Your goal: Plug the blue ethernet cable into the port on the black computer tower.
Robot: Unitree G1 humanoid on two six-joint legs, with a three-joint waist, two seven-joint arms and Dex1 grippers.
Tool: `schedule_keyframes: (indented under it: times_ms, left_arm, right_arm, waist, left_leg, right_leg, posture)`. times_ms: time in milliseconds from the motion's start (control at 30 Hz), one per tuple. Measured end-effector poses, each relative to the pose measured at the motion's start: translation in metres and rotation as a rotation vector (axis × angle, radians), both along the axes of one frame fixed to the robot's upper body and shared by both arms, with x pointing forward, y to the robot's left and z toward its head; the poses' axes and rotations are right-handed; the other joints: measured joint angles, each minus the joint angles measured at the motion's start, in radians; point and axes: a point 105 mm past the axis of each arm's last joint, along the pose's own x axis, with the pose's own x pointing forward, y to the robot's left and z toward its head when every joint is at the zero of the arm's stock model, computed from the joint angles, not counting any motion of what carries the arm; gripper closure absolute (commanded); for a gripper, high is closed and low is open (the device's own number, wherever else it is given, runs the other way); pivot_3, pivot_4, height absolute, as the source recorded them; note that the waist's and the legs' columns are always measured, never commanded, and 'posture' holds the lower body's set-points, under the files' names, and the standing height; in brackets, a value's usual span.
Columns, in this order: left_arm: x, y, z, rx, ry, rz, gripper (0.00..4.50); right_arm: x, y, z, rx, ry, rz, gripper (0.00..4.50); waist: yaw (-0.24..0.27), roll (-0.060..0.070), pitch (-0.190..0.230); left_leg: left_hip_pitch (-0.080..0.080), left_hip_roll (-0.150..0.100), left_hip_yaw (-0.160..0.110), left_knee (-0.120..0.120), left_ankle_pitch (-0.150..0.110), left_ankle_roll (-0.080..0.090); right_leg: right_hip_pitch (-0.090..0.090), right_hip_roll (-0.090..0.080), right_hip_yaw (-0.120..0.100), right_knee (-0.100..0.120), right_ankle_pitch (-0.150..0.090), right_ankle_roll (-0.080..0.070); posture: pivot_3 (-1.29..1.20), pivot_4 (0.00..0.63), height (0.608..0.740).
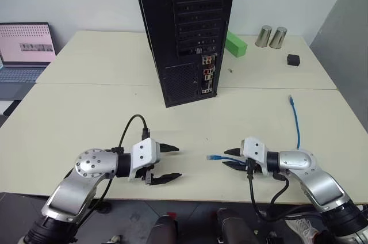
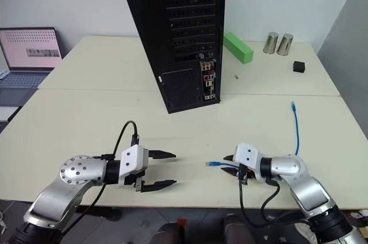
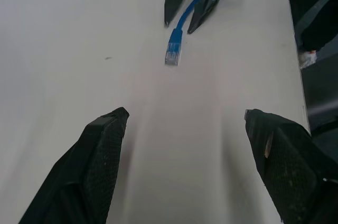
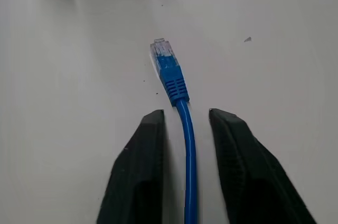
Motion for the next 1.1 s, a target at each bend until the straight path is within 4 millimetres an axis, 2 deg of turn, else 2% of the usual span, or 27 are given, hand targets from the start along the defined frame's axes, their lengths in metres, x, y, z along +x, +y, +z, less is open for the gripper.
schedule_keyframes:
  times_ms: [67,100,333,500,767,933,1100]
  left_arm:
    - [0.003,-0.001,-0.001,0.000,0.001,-0.003,0.71]
    - [0.004,-0.002,-0.001,-0.003,-0.002,-0.007,0.71]
    - [0.012,-0.011,-0.003,-0.001,-0.020,-0.053,0.71]
    - [0.016,-0.019,-0.003,0.000,-0.032,-0.095,0.71]
    - [0.020,-0.032,0.001,-0.017,-0.046,-0.135,0.71]
    - [0.018,-0.037,-0.002,-0.019,-0.030,-0.151,1.45]
    - [0.022,-0.039,-0.003,-0.006,-0.038,-0.146,2.68]
  right_arm:
    - [0.000,0.000,0.000,-0.003,-0.004,0.002,4.43]
    - [0.000,0.000,0.000,-0.006,-0.009,0.004,4.47]
    - [-0.003,0.006,0.009,-0.013,-0.039,0.033,4.47]
    - [-0.007,0.018,0.028,0.006,-0.074,0.081,4.47]
    - [-0.010,0.026,0.035,0.032,-0.041,0.085,4.47]
    - [-0.009,0.029,0.036,0.032,-0.036,0.086,4.50]
    - [-0.008,0.032,0.038,0.041,-0.042,0.090,4.50]
  waist:
    - [-0.001,0.000,0.000]
    - [0.000,0.000,0.000]
    - [0.000,0.000,0.000]
    - [0.000,0.000,0.000]
    - [0.000,0.000,0.000]
    - [0.000,0.000,0.000]
    - [0.000,0.000,0.000]
  left_leg:
    - [0.000,0.000,0.000,0.000,0.000,0.000]
    - [0.000,0.000,0.000,0.000,0.000,0.000]
    - [0.000,0.000,0.000,0.000,0.000,0.000]
    - [0.000,0.000,-0.001,0.000,0.000,0.000]
    - [0.000,0.000,-0.001,0.000,0.000,0.000]
    - [0.000,0.000,-0.001,0.000,0.000,0.000]
    - [0.000,0.000,-0.001,0.000,0.000,0.000]
  right_leg:
    - [0.000,0.000,0.000,0.000,0.000,0.000]
    - [0.000,0.000,0.000,0.000,0.000,0.000]
    - [0.000,0.000,0.000,0.001,0.000,0.000]
    - [0.000,0.000,0.000,0.001,0.000,0.000]
    - [0.000,0.000,-0.001,0.001,0.000,0.000]
    - [0.000,0.000,-0.001,0.001,0.000,0.000]
    - [0.000,0.000,-0.001,0.001,0.000,0.000]
  posture:
    - [0.00,0.150,0.740]
    - [0.00,0.150,0.740]
    - [0.00,0.150,0.740]
    - [0.00,0.150,0.740]
    - [0.00,0.150,0.740]
    - [0.00,0.150,0.740]
    - [0.00,0.150,0.740]
